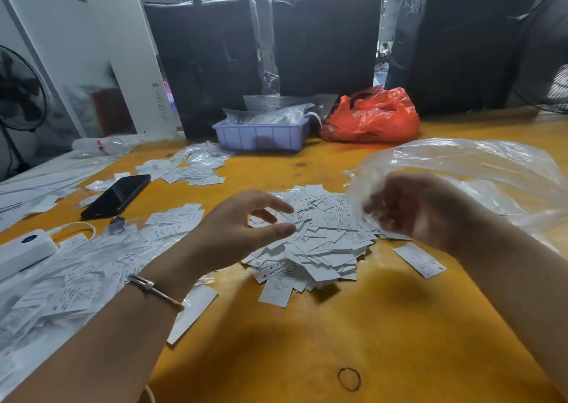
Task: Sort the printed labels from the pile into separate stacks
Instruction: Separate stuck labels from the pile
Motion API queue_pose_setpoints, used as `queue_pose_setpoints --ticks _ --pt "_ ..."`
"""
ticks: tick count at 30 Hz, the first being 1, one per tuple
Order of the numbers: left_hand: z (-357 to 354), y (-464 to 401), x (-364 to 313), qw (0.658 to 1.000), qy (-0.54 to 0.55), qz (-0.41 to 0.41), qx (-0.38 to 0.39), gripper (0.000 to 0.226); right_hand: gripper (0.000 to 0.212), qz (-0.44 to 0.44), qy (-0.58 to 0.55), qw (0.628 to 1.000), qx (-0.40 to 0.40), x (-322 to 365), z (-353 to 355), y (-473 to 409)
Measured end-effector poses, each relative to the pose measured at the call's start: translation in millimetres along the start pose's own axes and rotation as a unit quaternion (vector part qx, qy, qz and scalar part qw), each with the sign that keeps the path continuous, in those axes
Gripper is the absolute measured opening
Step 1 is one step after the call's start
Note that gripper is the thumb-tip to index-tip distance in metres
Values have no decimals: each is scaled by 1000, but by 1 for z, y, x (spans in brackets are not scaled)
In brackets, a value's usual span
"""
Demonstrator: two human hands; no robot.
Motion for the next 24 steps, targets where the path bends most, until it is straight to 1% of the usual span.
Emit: queue_pose_setpoints --ticks 2,3,5,7,9,10,12,13,14,15,17,20,21,24 --pt "-4 2 -5 996 68 16 49 52 13 -34 7 989 143 -6 -21 8" --pt "-8 3 -9 991 106 22 76 57 10 -39 17 980 195 -10 -30 11" --pt "-13 6 -14 978 172 28 113 59 7 -45 25 964 260 -17 -43 16" --pt "-17 7 -19 970 203 25 130 51 5 -45 35 955 290 -22 -49 19" --pt "-17 8 -23 971 203 16 124 38 5 -39 35 956 288 -24 -51 19" --pt "-16 8 -23 974 198 14 113 32 10 -33 33 960 277 -24 -51 18" --pt "-12 7 -21 979 186 14 84 19 31 -17 55 969 240 -23 -49 17" --pt "-11 7 -20 981 181 16 70 16 44 -7 90 972 216 -22 -48 17" --pt "-10 6 -19 982 178 18 58 18 53 9 138 972 190 -22 -49 16" --pt "-10 6 -18 983 173 18 50 23 57 29 187 967 168 -22 -50 17" --pt "-11 6 -18 985 167 18 47 33 52 78 242 957 138 -22 -56 19" --pt "-13 6 -17 985 162 25 55 30 21 146 234 955 105 -19 -55 19" --pt "-13 6 -16 984 162 31 62 29 16 155 224 958 94 -18 -53 19" --pt "-15 7 -16 981 154 54 106 22 17 160 202 962 93 -16 -52 19"
Point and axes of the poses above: each hand's wrist, its own y-axis away from the middle knuckle, its own z-axis out of the back of the hand, x = y × z, the point moved 4 cm from there along -y, towards the middle knuckle, and after that the axes turned 3 degrees about -x, right-handed, at the moved point
